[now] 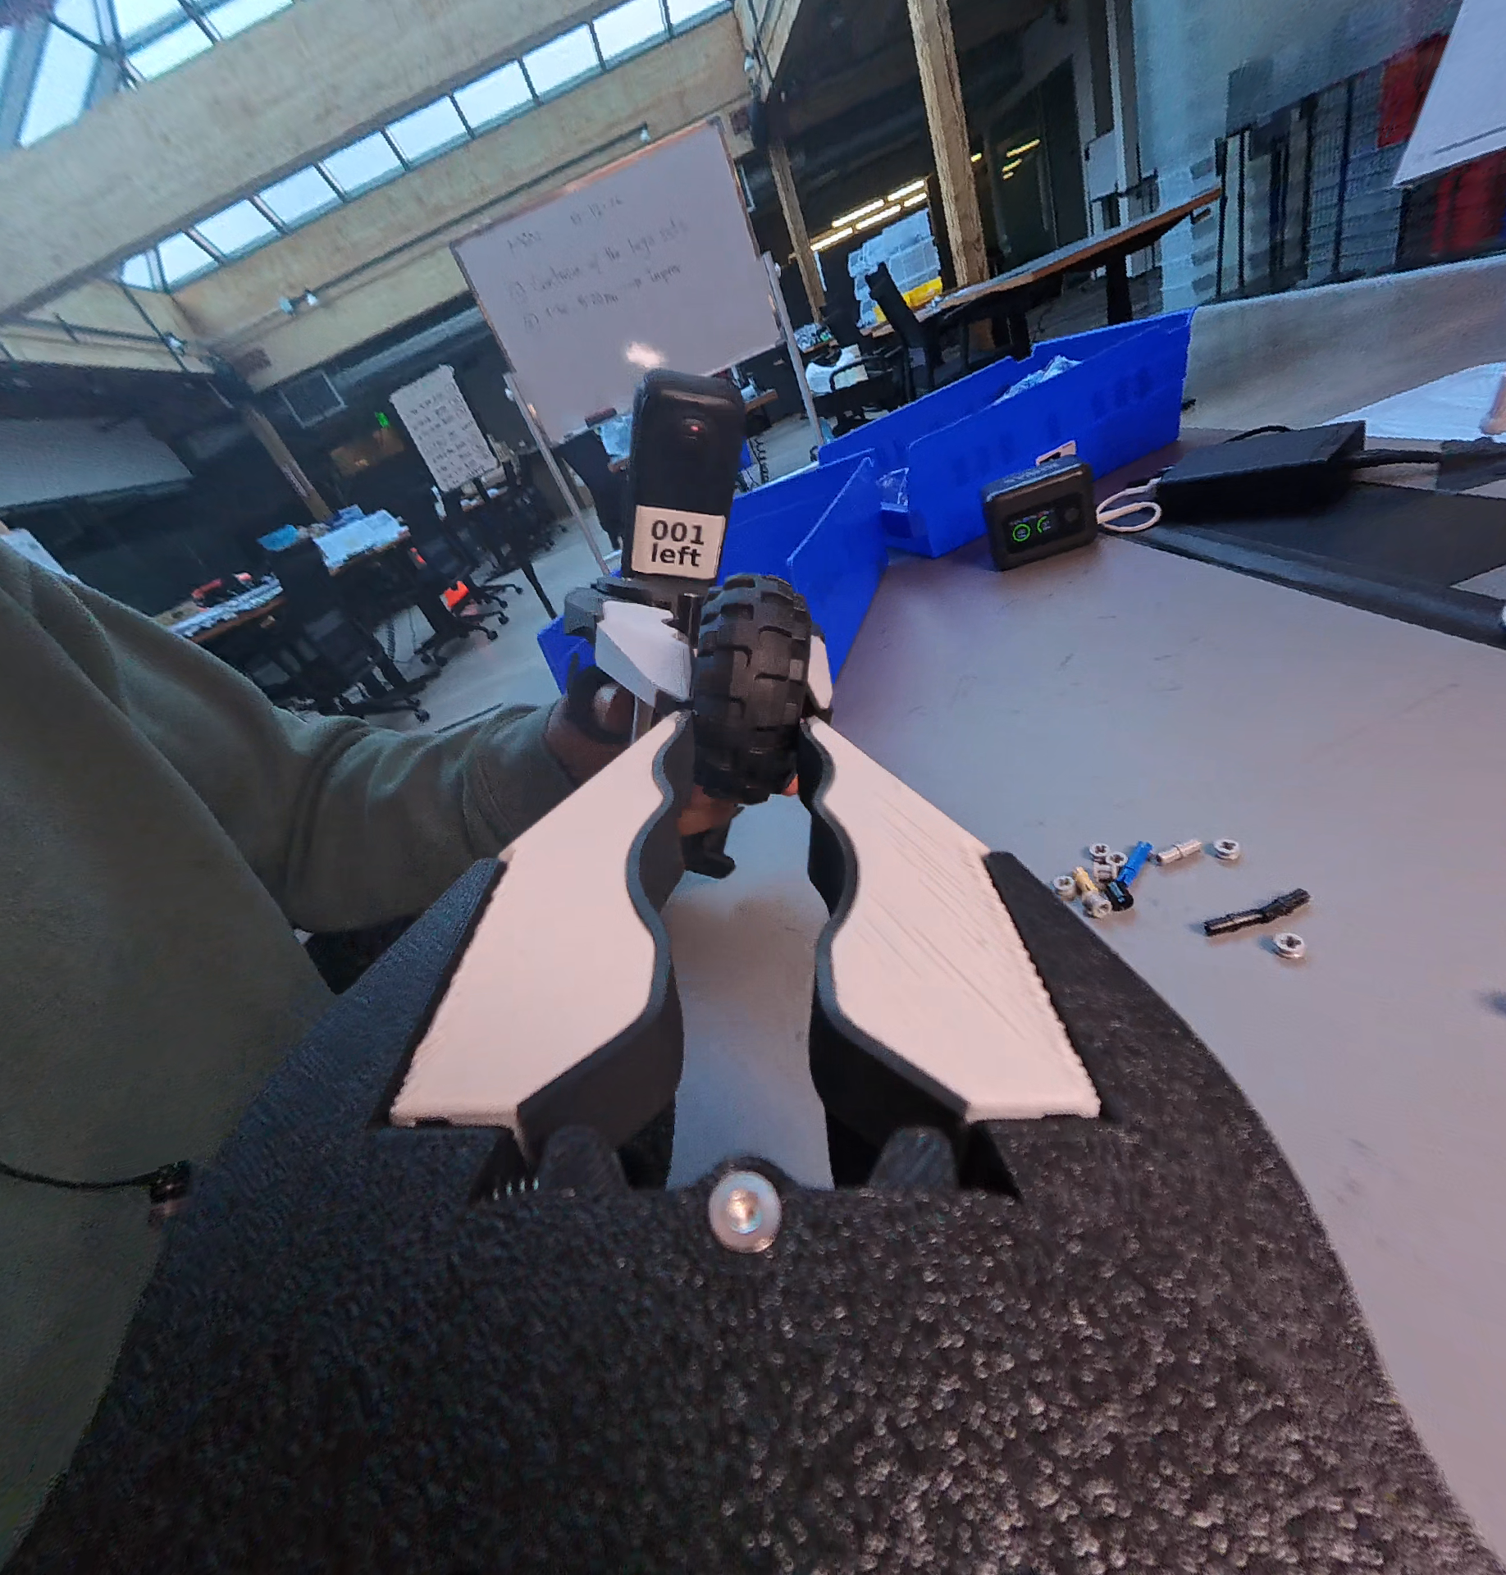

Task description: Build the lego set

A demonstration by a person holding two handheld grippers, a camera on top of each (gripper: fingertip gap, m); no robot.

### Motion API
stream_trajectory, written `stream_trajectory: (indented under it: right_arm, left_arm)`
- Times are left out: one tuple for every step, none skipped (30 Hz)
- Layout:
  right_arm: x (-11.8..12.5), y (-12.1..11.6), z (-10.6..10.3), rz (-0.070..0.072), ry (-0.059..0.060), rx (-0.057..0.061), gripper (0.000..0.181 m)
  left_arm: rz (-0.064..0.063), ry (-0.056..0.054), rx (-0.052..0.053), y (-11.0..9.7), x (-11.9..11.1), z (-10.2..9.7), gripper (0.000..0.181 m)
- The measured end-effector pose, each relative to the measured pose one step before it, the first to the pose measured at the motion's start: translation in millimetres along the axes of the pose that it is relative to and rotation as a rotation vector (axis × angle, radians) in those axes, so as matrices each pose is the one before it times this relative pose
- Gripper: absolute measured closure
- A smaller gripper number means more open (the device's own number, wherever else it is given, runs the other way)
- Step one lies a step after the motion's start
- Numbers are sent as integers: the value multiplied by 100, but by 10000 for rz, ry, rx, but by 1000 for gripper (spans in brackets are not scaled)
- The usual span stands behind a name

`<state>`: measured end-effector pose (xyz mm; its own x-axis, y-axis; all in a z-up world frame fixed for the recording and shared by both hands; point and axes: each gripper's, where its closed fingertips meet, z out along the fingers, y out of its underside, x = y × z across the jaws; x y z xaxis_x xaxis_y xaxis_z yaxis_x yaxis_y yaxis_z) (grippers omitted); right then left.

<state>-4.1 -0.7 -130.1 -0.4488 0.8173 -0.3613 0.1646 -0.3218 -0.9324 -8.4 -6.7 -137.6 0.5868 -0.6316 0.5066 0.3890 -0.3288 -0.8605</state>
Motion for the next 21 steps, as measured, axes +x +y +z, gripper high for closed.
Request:
stream_trajectory:
  right_arm:
    - [19, 103, -2, -105, 62, -73, 159]
    - [26, 1, -34, -38, 49, -13, 159]
    - [125, 195, -22, -178, 147, -141, 159]
    - [151, 273, -17, -342, 204, -186, 159]
    - [183, 189, 40, -319, 263, -130, 160]
    - [270, 90, 145, -294, 340, -59, 160]
    - [238, 24, 196, -321, 337, 37, 162]
    - [207, -29, 211, -339, 349, 93, 163]
    - [188, 72, 207, -398, 347, 24, 165]
    - [96, 98, 202, -395, 297, 4, 167]
    - [34, 17, 197, -314, 239, 52, 169]
    - [-26, -59, 212, -224, 218, 104, 170]
    - [-82, -90, 149, -418, 228, 61, 171]
    - [-120, -110, 70, -483, 218, 26, 172]
    - [-101, -185, -10, -370, 176, 62, 173]
    - [-85, -144, -58, -289, 127, 38, 173]
    - [-66, -88, -42, -355, 134, -13, 173]
    - [-111, -155, -27, -399, 138, -27, 173]
    - [-220, -146, 65, -444, 136, -56, 174]
    - [-128, -126, 42, -475, 195, -47, 175]
    - [-59, -21, 4, -382, 139, -82, 175]
  left_arm:
    - [94, -110, -286, 426, -158, 77, 153]
    - [138, -173, -277, 440, -214, 139, 154]
    - [116, -239, -137, 255, -293, 83, 154]
    - [-4, -199, -70, 144, -268, 34, 154]
    - [-60, -225, 42, 5, -348, -4, 155]
    - [-122, -211, 108, -42, -380, -20, 156]
    - [-192, -158, 136, -46, -358, -23, 157]
    - [-219, -142, 140, -31, -373, -27, 158]
    - [-229, -113, 103, 32, -368, 12, 158]
    - [-230, -55, 102, 28, -304, -6, 159]
    - [-165, -53, 105, -34, -227, -25, 160]
    - [-80, -72, 96, -87, -178, -54, 160]
    - [-51, -52, 73, -75, -91, -44, 160]
    - [-39, -27, 63, -51, -12, -1, 160]
    - [-40, 6, 72, -57, 80, 33, 161]
    - [-25, 1, 48, -33, 65, 38, 161]
    - [-24, -12, 53, -40, 47, 41, 161]
    - [-86, 37, 58, -66, 49, 13, 162]
    - [-114, 15, 108, -107, 10, -17, 163]
    - [-139, 68, 72, -79, 59, -13, 164]
    - [-121, 41, 36, -34, 20, -11, 164]
